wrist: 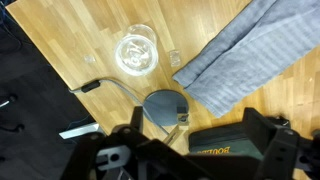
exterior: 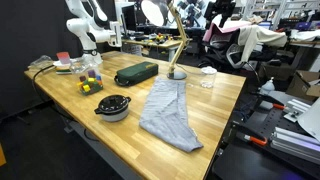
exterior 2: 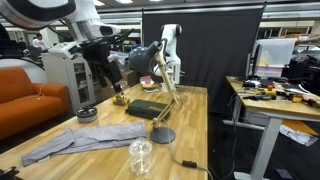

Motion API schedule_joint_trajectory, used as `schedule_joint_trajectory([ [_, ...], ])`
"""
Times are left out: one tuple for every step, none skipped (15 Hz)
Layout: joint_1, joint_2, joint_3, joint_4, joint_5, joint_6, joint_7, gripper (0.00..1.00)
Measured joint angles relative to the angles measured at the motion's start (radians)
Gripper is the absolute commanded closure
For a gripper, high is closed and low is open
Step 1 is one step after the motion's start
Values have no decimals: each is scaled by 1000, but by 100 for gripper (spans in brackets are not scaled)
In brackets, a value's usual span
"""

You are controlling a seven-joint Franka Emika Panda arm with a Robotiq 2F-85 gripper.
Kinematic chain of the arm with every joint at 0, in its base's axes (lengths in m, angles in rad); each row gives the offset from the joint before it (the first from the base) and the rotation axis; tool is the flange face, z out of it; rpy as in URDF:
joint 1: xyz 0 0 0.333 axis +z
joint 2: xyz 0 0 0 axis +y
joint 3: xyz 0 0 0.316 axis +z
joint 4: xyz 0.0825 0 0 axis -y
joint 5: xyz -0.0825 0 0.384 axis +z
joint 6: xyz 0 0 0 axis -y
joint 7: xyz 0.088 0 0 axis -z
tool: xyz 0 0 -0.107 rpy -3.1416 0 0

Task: Fold the grey towel in half

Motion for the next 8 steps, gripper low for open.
schedule_joint_trajectory([
  [0, 0, 0, 0, 0, 0, 0, 0],
  [0, 0, 0, 0, 0, 0, 0, 0],
  [1, 0, 2, -1, 0, 0, 0, 0],
  [4, 0, 5, -4, 0, -1, 0, 0],
  [10, -1, 10, -11, 0, -1, 0, 0],
  [17, -3, 19, -23, 0, -1, 0, 0],
  [29, -6, 31, -39, 0, -1, 0, 0],
  [41, -8, 43, -55, 0, -1, 0, 0],
])
